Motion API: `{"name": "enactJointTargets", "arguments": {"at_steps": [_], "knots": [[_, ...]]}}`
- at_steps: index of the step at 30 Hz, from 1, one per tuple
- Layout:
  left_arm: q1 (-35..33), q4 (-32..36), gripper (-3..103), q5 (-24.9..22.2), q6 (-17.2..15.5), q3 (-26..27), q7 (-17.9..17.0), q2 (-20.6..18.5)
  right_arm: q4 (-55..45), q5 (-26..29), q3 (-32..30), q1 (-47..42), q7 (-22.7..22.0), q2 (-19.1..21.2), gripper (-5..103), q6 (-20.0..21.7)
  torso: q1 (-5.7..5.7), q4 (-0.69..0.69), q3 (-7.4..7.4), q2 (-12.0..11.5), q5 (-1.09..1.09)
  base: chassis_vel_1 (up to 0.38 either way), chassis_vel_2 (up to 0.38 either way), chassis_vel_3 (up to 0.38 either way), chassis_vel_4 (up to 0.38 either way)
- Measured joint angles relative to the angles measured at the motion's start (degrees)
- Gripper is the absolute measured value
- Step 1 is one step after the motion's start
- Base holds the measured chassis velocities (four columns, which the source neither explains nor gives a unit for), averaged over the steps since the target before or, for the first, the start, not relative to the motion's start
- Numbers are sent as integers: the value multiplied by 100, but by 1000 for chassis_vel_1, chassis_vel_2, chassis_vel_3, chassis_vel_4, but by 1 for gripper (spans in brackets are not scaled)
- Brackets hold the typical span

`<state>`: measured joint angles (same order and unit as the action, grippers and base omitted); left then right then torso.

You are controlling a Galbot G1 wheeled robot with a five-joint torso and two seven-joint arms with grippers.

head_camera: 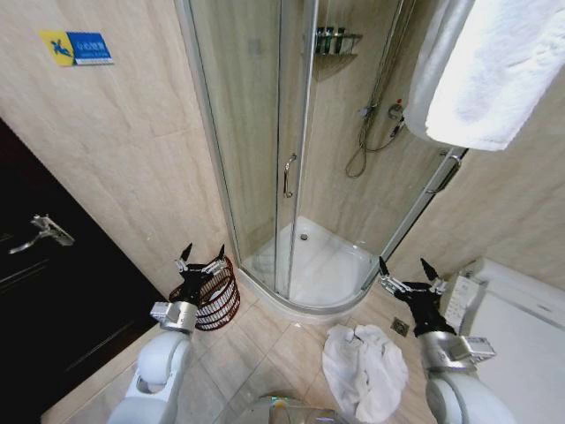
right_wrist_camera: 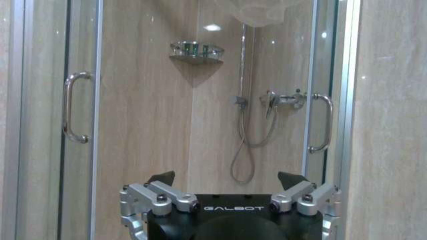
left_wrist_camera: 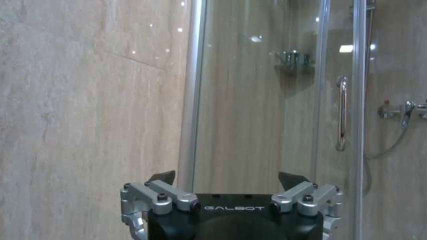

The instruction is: Discard the used towel into the hamper.

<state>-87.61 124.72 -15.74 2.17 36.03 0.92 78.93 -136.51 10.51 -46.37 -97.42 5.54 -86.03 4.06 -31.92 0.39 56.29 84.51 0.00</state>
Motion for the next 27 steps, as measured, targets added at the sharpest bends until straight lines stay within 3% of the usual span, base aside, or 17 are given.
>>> {"name": "enactJointTargets", "arguments": {"at_steps": [27], "knots": [[37,-109,100,29,35,-39,7,18,156,-41,10,68,54,35,100,46,2,0,-3,-6,0,0,0,0,0]]}}
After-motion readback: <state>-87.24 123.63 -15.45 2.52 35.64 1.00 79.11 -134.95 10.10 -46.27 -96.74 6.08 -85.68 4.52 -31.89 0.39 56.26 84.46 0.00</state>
